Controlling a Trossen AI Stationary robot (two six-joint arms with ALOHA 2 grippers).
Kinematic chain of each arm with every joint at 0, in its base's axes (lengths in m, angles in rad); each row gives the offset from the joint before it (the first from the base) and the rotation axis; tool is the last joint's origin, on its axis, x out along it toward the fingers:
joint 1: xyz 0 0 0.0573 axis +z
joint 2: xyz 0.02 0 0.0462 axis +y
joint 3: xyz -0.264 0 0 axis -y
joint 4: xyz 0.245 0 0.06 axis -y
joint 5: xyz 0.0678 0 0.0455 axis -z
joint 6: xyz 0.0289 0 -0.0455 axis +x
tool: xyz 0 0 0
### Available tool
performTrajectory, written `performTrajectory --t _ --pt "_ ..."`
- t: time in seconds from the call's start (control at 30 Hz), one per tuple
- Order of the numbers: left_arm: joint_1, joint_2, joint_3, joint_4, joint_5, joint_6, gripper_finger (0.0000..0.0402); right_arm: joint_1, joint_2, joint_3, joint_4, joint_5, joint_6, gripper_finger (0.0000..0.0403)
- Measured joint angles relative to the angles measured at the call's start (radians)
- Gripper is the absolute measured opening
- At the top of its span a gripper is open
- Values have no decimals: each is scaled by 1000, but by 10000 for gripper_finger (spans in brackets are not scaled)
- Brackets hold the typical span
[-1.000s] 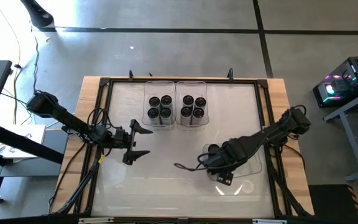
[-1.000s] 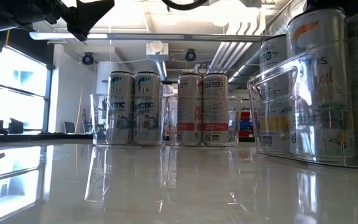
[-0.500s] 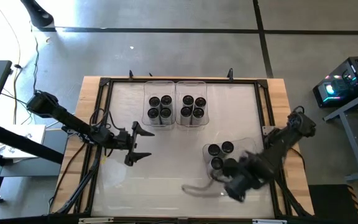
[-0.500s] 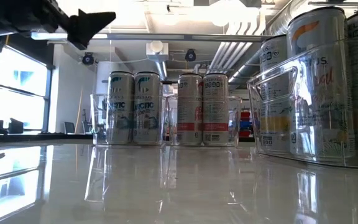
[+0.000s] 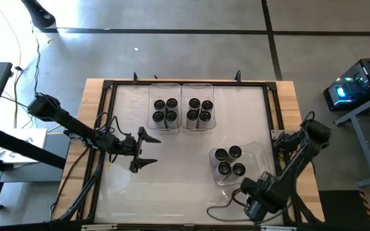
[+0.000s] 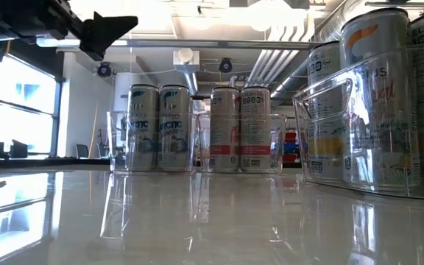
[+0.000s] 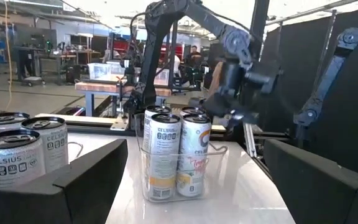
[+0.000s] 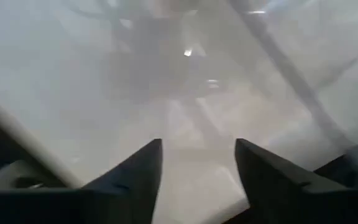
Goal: Sort soda cans
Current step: Move the transparent bins to the top center of the table
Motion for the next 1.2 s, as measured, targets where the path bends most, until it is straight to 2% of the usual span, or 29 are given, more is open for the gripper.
performTrajectory --t 0.2,0.37,0.57,0.83,0.93,1.07,1.2 --pt "0 0 1 -5 -11 -1 369 -54 -3 -128 -15 -6 -72 118" --pt "0 0 1 -6 -13 -1 369 -115 -3 -222 -41 34 -151 81" --pt "0 0 1 -7 -13 -5 369 -187 -4 -303 -161 68 -263 67" --pt "0 0 2 -7 -13 -16 369 -255 -4 -336 -293 262 -360 67" --pt "0 0 2 -8 -14 -18 369 -264 -4 -310 -360 238 -418 67" --pt "1 0 2 -10 -14 -18 369 -231 -8 -223 -414 148 -446 67" --pt "1 0 2 -13 -14 -18 369 -158 -16 -104 -400 44 -366 67"
